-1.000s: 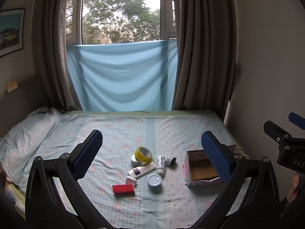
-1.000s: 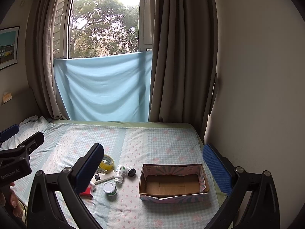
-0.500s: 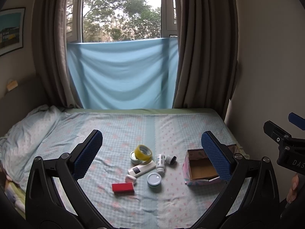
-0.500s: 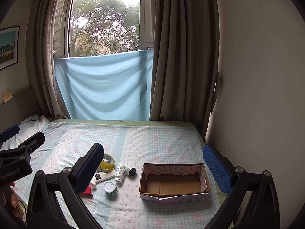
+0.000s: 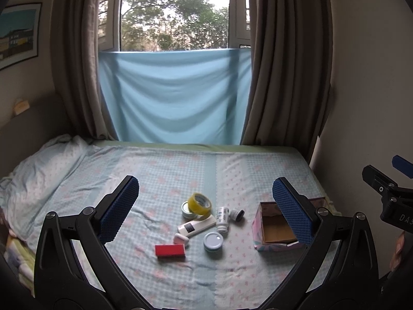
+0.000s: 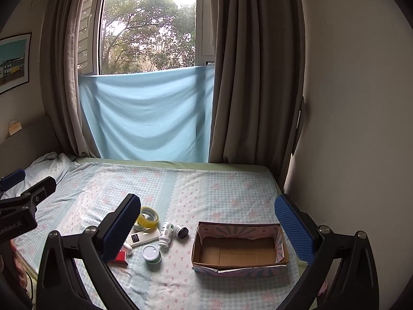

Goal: Organize rigid objects
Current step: 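Grasp the yellow tape roll with the left tool while the right tool grasps the white jar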

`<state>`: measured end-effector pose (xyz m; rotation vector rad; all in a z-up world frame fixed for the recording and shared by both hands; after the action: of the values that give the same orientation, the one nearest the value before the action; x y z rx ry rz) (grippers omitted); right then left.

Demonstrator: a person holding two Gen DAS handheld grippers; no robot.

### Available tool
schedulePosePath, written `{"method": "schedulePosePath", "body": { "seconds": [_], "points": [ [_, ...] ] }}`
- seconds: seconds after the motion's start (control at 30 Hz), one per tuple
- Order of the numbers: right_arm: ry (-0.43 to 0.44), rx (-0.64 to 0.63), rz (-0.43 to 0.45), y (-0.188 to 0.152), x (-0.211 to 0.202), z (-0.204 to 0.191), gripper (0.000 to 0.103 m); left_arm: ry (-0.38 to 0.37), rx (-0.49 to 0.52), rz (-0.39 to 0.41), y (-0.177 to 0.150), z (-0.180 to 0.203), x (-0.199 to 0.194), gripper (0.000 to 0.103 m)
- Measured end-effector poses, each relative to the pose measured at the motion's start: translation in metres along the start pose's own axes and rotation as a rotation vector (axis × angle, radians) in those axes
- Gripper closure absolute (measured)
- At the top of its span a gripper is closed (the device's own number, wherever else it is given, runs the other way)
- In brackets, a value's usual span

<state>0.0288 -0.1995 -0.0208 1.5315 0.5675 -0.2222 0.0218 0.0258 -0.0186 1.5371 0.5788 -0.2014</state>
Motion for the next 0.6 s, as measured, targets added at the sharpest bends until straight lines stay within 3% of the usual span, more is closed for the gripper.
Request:
{"method": "schedulePosePath", "body": {
  "seconds": [0.3,0.6],
  "points": [
    [0.056,0.008,-0.116,-0.023,0.058,-0.020,0.000,0.094,0.047,-0.164,-0.027,-0.051,0.068,0.000],
    [0.046,0.059,-0.294,-0.064,0.145,-0.069,0.000,-0.098,0.279,-0.287,-0.051,-0.075,0.197,0.000]
  ]
}}
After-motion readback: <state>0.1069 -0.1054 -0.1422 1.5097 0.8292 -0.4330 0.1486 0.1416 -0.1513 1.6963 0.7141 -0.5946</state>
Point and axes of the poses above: each gripper's, at about its wrist camera, not at the fingertips, and x roughly the way its jaws point, z to its right, y to its top, the point moved 1 cm from there along x, roughly the way its jaws point, and after that the axes turned 9 degrees about y, right-handed, at the moved point
